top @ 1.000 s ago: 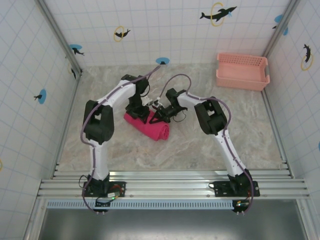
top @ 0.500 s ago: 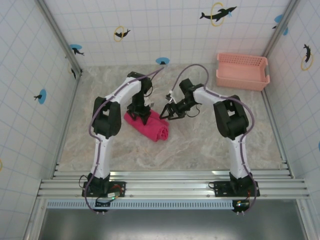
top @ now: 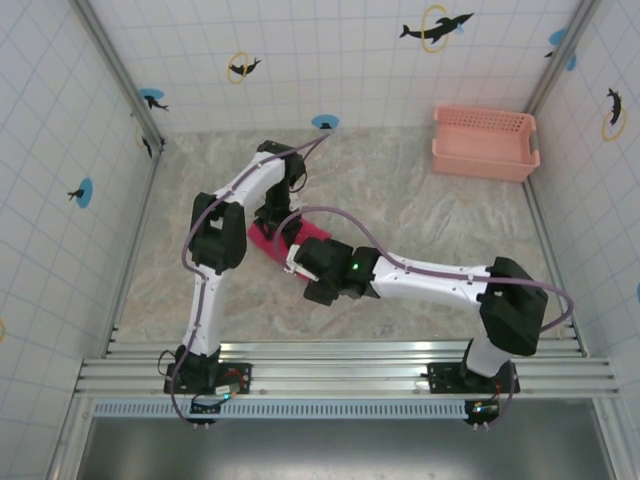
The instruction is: Roll up the long pants
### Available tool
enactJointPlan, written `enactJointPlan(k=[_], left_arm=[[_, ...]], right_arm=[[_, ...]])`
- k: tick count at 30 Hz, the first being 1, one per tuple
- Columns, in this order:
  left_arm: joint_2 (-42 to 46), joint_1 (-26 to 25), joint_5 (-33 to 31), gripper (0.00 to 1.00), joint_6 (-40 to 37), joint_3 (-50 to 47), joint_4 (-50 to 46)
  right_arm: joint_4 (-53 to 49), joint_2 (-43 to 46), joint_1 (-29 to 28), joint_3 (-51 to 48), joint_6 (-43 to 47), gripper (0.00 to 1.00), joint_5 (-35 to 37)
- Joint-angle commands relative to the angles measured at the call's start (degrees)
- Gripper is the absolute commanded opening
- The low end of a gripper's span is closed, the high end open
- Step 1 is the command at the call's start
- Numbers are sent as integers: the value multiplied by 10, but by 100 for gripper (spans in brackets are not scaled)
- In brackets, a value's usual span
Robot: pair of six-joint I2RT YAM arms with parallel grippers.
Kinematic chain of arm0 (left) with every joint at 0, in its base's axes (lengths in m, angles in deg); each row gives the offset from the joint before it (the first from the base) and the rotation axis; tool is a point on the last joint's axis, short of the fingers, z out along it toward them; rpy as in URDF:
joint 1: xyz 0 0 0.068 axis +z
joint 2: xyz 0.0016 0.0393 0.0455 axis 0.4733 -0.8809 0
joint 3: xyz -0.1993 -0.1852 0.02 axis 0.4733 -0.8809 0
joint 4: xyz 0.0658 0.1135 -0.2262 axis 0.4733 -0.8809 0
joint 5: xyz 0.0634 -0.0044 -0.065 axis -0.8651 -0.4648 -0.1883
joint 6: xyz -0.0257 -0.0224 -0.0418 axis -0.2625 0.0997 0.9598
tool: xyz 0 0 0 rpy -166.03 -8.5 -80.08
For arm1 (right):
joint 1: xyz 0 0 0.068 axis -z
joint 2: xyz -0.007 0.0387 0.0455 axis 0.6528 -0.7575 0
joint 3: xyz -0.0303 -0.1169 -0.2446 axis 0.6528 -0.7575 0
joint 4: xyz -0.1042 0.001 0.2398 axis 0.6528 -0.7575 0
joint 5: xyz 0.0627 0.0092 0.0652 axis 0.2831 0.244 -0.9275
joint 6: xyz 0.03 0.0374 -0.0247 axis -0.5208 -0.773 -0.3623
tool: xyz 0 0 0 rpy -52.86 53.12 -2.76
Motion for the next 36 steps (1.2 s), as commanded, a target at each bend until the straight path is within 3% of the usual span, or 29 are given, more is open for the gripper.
enactJointPlan(k=[1, 4, 8, 15, 24, 30, 36], left_arm=[[-60, 10, -56, 67, -14, -7, 124], [-59, 9, -55, 67, -14, -6, 123], [-63, 10, -58, 67, -15, -3, 118], [-63, 9, -56, 67, -19, 1, 114], [-64, 9, -65, 68, -31, -7, 106], [-63, 10, -67, 68, -37, -4, 101], [-66, 10, -74, 68, -43, 2, 93]], right_arm=[[-9, -32, 4, 25, 9, 98, 7], [21, -52, -54, 20, 37, 98, 85], [3, -102, -69, 64, 33, 98, 52], [34, -124, -105, 80, 30, 98, 97], [20, -265, -73, 165, 43, 98, 170], [53, -301, -53, 147, 42, 98, 242], [55, -347, -9, 158, 49, 99, 220]])
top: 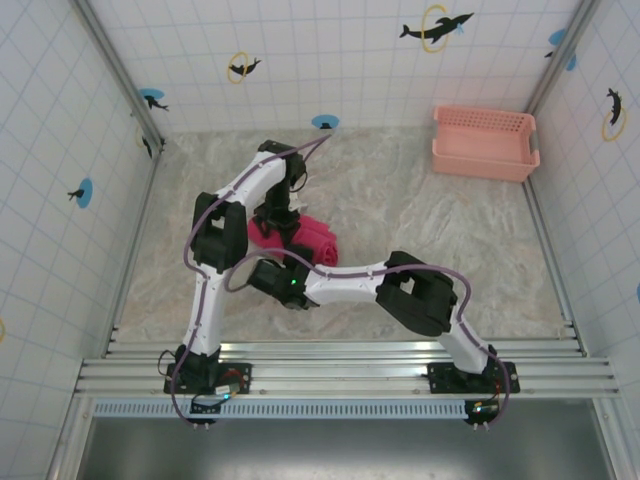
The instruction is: Roll up the long pants
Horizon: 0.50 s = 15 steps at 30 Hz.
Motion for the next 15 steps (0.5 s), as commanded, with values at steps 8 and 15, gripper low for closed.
enactJointPlan(k=[8, 15], left_arm=[[-54, 10, -41, 68, -26, -15, 93], [-56, 9, -49, 68, -34, -8, 82]], right_arm=[[15, -63, 96, -15, 92, 63, -93], [-108, -71, 160, 63, 93, 31, -270]])
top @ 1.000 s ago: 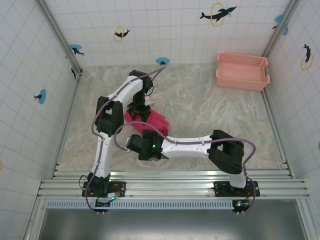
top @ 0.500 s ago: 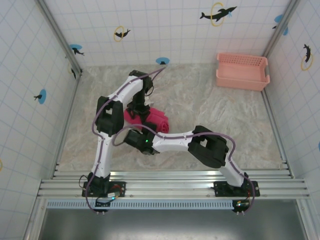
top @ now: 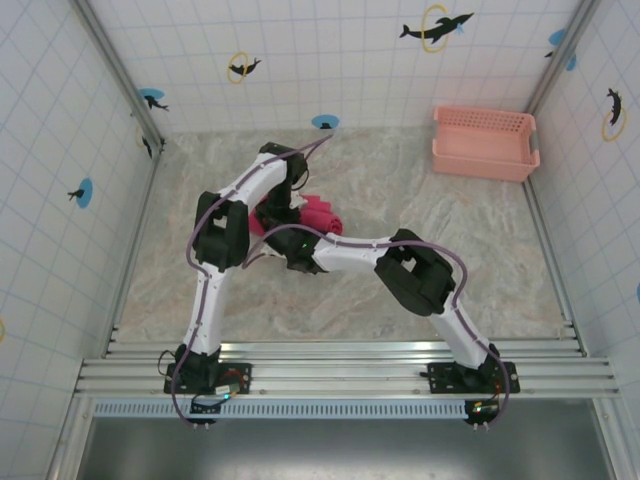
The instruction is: Roll up the long pants
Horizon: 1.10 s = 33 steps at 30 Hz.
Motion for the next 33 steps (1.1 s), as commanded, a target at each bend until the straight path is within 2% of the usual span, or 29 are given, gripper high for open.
enactJointPlan(k=[1, 6, 14, 19, 24, 28, 31, 33], left_arm=[[-42, 6, -13, 68, -30, -9, 17], [-30, 7, -14, 68, -32, -3, 11], [15, 27, -30, 70, -13, 60, 5], [53, 30, -22, 72, 10, 127, 27], [31, 30, 2, 74, 20, 177, 25], [-11, 30, 4, 74, 18, 185, 21], [-26, 30, 13, 74, 21, 182, 31], [-33, 31, 21, 74, 24, 180, 40]], right_arm=[[-94, -34, 50, 1, -13, 27, -117], [-111, -13, 62, -9, -8, 13, -195], [-125, 68, 81, -33, -13, 11, -307], [-141, 68, 95, -16, -25, 11, -329], [-153, 107, 87, -31, -34, 12, -340], [-150, 187, 70, -56, -51, 24, -314], [-148, 240, 57, -63, -68, 41, -291], [-121, 280, 31, -85, -69, 73, -219]])
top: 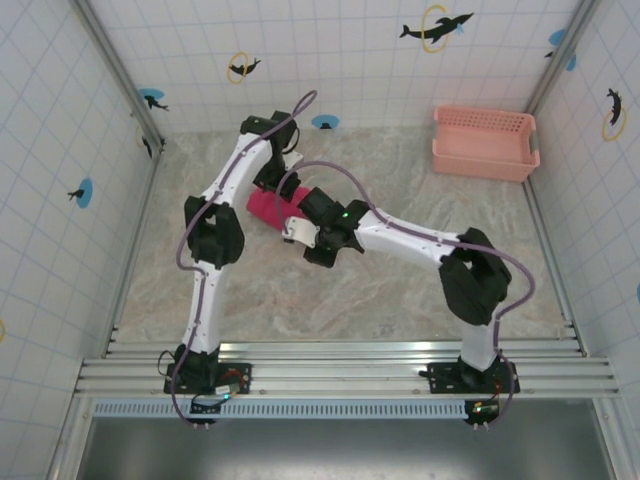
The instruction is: Roll up the long pants
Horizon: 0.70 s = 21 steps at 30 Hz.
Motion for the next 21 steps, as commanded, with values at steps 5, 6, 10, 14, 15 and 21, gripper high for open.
enactJointPlan(k=[5, 6, 10, 14, 15, 21], left_arm=[[-45, -1, 33, 74, 14, 7, 25], [-51, -1, 37, 74, 16, 12, 27], [-80, -1, 49, 74, 22, 31, 35], [-103, -2, 65, 74, 45, 36, 45], [-108, -3, 68, 74, 48, 36, 46], [-129, -20, 45, 74, 48, 35, 43]], right_arm=[[36, 84, -87, -40, 35, 98, 217], [29, 73, -96, -33, 33, 98, 264], [74, 48, -166, -48, 95, 98, 491], [254, 61, -219, -114, 143, 98, 579], [181, 43, -208, -75, 84, 98, 535], [32, -36, -173, 30, 24, 98, 369]])
